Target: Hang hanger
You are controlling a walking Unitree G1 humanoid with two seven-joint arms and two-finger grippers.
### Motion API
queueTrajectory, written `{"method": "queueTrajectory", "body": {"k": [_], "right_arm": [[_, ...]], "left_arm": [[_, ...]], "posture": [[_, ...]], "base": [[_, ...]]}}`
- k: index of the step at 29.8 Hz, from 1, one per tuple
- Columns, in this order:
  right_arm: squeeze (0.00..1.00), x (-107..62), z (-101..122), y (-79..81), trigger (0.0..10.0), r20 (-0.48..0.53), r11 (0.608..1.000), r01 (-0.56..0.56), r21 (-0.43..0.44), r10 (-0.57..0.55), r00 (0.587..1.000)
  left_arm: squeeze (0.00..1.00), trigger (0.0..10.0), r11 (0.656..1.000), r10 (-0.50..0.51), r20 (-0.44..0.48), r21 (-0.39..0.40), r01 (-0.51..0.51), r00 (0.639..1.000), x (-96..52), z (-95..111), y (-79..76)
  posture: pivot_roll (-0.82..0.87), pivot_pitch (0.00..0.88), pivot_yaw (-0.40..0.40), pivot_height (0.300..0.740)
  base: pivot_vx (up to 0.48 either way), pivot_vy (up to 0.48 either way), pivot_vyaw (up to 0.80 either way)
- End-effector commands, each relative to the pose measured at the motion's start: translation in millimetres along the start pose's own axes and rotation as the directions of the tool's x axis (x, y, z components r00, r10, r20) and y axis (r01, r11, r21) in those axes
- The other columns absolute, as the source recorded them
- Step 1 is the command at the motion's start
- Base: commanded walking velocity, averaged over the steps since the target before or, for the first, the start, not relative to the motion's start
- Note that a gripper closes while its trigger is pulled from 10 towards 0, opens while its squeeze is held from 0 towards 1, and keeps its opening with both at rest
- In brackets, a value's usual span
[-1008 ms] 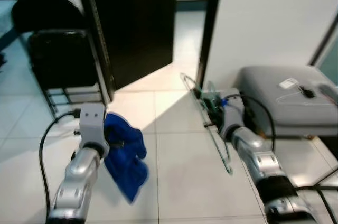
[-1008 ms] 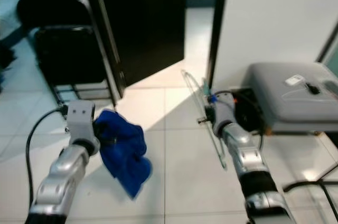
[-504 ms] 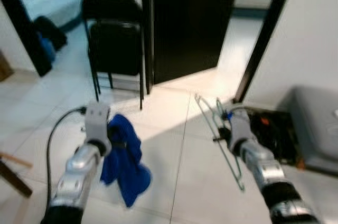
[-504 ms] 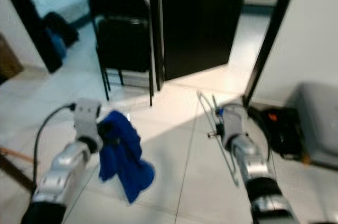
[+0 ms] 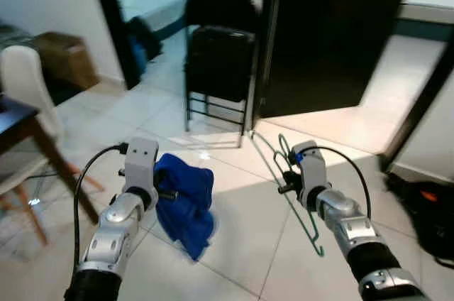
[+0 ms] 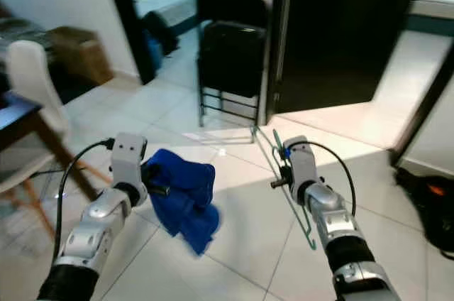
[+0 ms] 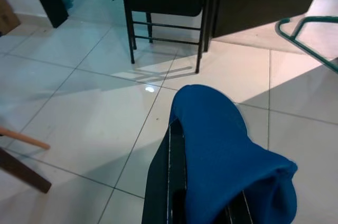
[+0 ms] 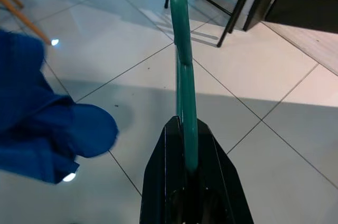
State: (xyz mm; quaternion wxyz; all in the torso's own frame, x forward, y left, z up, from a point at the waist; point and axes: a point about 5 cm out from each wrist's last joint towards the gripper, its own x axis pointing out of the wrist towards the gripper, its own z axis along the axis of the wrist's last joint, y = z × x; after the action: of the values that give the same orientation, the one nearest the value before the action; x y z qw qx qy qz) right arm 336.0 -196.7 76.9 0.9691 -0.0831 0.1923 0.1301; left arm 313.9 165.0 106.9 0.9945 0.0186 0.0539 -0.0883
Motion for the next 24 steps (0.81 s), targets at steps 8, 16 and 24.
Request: {"method": "queueTrajectory", "body": {"k": [8,16,24], "right_arm": [[0.00,-1.2,6.8,-0.8,10.0,0.068,1.000,-0.008,0.018,0.007,0.998],[0.00,0.1,10.6,4.2,10.0,0.078,0.998,-0.042,-0.047,0.045,0.996],[0.00,-0.7,12.3,6.2,10.0,0.089,0.997,-0.058,-0.058,0.063,0.994]], "left_arm": [[0.00,10.0,0.999,0.035,0.003,-0.010,-0.035,0.999,-0.8,1.1,12.6],[0.00,10.0,1.000,0.031,0.013,-0.001,-0.031,0.999,1.1,3.3,10.2],[0.00,10.0,0.998,0.070,0.046,0.005,-0.070,0.997,0.8,9.2,15.4]], "posture": [[-0.01,0.000,-0.010,0.740],[-0.01,0.000,-0.013,0.740],[-0.02,0.006,-0.008,0.740]], "base": [[0.439,0.000,0.09],[0.480,0.000,0.75],[0.480,0.000,0.75]]}}
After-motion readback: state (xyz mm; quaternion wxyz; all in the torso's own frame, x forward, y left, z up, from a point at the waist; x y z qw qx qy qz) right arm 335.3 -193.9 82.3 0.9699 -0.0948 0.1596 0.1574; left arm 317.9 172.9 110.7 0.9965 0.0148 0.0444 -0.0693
